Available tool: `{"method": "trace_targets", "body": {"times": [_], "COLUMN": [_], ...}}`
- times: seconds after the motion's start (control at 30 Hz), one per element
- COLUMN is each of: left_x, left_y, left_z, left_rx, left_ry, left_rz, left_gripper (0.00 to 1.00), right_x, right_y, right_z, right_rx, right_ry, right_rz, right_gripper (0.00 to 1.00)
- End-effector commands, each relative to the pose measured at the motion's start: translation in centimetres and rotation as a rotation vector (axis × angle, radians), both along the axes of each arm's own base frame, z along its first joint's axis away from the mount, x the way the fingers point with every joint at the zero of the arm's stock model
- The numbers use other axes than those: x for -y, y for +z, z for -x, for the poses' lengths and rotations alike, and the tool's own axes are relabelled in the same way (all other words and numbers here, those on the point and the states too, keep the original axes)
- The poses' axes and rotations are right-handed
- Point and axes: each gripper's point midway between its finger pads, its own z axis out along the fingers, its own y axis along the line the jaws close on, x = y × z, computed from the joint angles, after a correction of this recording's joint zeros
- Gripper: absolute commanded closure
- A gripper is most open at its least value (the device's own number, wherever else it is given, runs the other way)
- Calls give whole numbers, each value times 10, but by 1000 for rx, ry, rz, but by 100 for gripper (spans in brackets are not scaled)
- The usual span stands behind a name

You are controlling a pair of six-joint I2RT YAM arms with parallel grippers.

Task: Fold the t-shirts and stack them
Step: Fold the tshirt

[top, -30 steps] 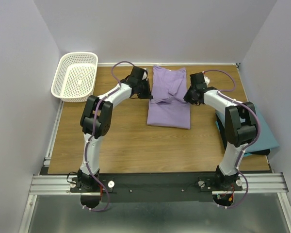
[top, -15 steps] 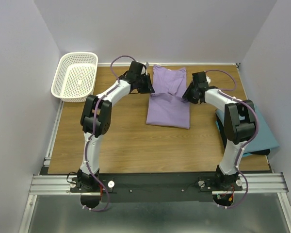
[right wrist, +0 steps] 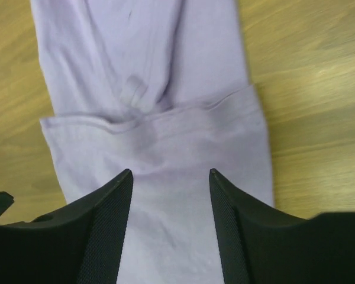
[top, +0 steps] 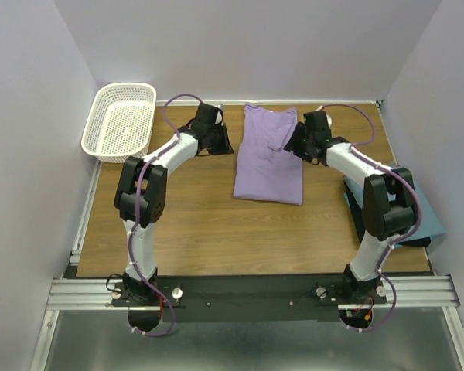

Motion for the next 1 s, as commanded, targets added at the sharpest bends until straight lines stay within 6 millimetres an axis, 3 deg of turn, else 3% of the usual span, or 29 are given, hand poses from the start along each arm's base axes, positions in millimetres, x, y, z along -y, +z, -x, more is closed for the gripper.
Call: {"method": "trace_targets", "body": {"times": [0.0,0.03,0.1,0.17,0.2,0.23,0.27,0.3,0.57,0.8,0.97], "left_x": [24,30,48,59,64,68,73,76,77,75,69], "left_y": [23,21,17,13,10,7,-4,-9,-57,-80,-87], "left_z": [28,33,50,59,63,67,75,79,113,133,139], "left_rx": [39,31,13,5,0,-4,-27,-42,-129,-169,-180], "left_ry": [-23,-35,-75,-100,-110,-120,-134,-137,-159,-161,-158], "left_rz": [53,59,82,86,86,91,82,85,51,11,-7], "left_gripper": [86,89,97,98,99,100,100,100,100,100,100], "right_x": [-27,-34,-55,-63,-66,-66,-67,-63,-60,-57,-43], "right_y": [-17,-17,-25,-32,-34,-48,-46,-59,-86,-69,-63], "right_z": [13,11,10,7,5,3,-3,-5,-21,-22,-30], "right_rx": [-26,-23,-31,-38,-39,-64,-55,-75,-110,-79,-59], "right_ry": [86,103,149,164,172,172,170,165,153,138,114], "right_rz": [43,44,53,62,64,76,79,107,126,130,172], "right_gripper": [44,44,57,65,67,67,69,69,67,53,53]}}
